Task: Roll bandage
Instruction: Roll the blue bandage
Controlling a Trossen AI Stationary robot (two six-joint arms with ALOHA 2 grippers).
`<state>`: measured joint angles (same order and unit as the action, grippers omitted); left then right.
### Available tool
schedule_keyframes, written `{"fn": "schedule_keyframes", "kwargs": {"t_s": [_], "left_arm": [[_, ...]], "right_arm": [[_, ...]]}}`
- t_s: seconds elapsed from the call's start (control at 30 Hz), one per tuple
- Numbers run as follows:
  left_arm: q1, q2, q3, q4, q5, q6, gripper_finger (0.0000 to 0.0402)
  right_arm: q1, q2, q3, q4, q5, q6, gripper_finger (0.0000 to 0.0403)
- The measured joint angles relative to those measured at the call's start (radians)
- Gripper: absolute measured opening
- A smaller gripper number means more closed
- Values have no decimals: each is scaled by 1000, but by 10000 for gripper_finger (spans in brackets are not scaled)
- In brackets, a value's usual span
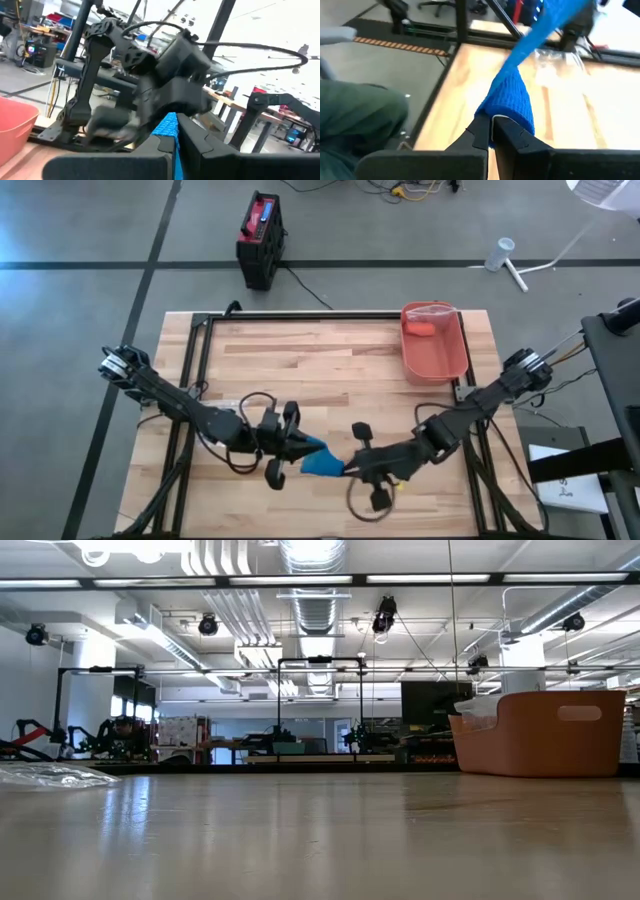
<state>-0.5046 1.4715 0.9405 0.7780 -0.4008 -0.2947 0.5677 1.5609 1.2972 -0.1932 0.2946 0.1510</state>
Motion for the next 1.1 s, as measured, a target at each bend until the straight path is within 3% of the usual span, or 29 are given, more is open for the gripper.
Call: {"fn": "schedule_keyframes", "kwargs": {"t_s": [0.3,0.6,1.1], "left_arm": [[-4,-30,1,-55,-23,21,0],[-5,-67,1,-200,-90,12,0],[-46,-146,28,-268,-10,5,0]], "right_arm": [[-3,40,-1,19,-15,3,3],[56,11,3,131,-15,-108,3],[41,3,3,35,49,-39,3]]}}
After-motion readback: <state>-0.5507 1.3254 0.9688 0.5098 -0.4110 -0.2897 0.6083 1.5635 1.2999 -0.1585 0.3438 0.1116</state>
